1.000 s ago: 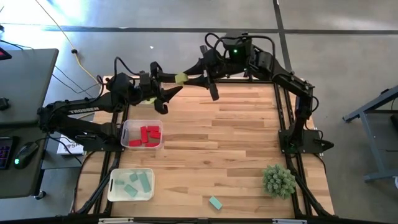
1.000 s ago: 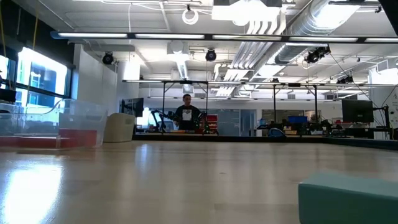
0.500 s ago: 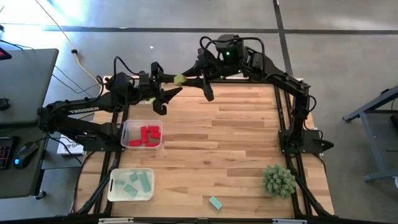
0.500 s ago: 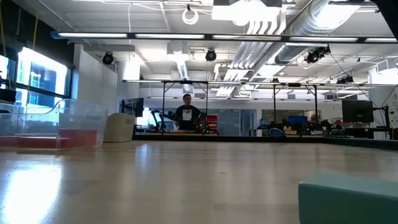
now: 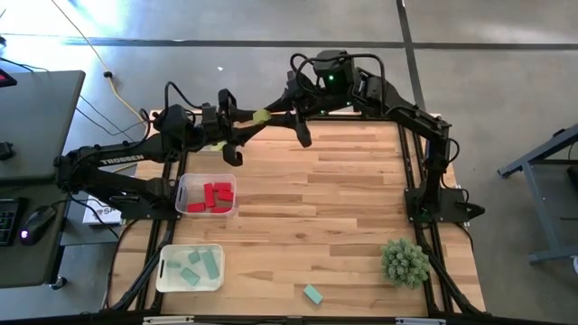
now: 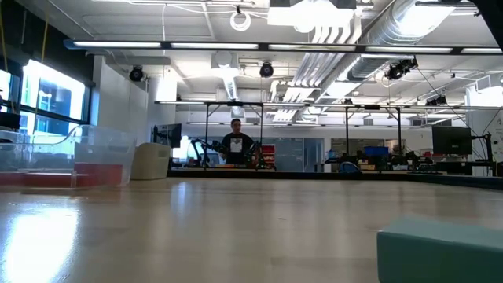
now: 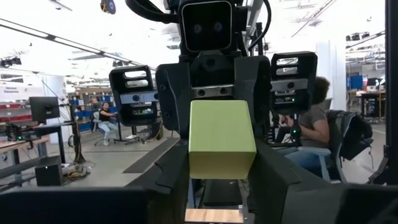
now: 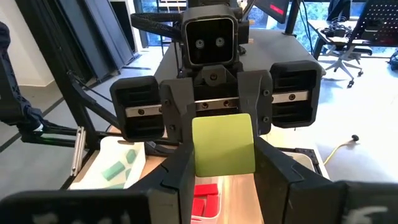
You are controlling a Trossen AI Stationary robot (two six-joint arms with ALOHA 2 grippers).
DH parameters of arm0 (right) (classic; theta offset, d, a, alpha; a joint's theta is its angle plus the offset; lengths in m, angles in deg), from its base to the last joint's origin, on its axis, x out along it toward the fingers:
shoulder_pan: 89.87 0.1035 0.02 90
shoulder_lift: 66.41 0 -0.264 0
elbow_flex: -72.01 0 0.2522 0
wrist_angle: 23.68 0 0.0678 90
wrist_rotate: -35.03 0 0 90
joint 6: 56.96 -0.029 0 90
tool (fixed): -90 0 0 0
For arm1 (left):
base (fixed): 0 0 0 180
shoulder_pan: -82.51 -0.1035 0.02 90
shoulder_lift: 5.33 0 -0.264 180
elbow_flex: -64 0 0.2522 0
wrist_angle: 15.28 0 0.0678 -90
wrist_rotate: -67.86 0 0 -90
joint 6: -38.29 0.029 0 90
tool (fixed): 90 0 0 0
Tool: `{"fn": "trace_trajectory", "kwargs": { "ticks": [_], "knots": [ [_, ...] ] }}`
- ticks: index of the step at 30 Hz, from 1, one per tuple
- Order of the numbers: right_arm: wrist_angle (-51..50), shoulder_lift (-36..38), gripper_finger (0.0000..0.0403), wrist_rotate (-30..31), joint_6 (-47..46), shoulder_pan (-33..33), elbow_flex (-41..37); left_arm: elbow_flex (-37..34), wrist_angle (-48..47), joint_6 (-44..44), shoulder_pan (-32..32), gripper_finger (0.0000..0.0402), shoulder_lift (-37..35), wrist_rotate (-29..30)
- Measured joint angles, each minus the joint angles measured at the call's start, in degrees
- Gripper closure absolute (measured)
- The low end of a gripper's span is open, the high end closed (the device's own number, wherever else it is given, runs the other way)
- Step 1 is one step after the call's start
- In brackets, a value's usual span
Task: Sort & place blocks by color
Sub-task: Put the light green block into the gray bin
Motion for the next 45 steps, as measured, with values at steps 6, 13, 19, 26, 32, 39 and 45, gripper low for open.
{"fn": "trace_trajectory", "kwargs": {
  "ticks": [6,13,19,26,32,39,45],
  "knots": [
    [0.0,0.0,0.0298,0.1,0.0,0.0,0.0,0.0,0.0,0.0,0.0,0.0297,0.0,0.1],
    [-0.7,-0.2,0.0271,0.4,0.0,0.0,-0.1,0.0,-2.9,2.3,0.0,0.0297,-0.1,0.4],
    [-1.2,-0.4,0.0228,3.9,-0.2,0.1,-0.2,0.1,-5.0,4.9,0.0,0.0297,-0.1,2.4],
    [-1.8,-0.4,0.0196,4.6,-0.2,0.1,-0.2,0.1,-6.6,7.4,-0.4,0.0297,0.0,3.1],
    [-2.0,-0.3,0.0187,7.1,-0.1,0.1,0.3,0.1,-9.5,7.6,-2.3,0.0297,0.0,4.3],
    [-2.5,-0.3,0.0187,9.7,-0.1,0.1,0.4,0.1,-16.1,8.3,-5.7,0.0297,-0.1,6.4],
    [-3.3,-0.3,0.0187,9.7,-0.2,0.1,0.4,0.1,-30.1,6.0,-9.0,0.0297,-0.1,15.2]
  ]
}}
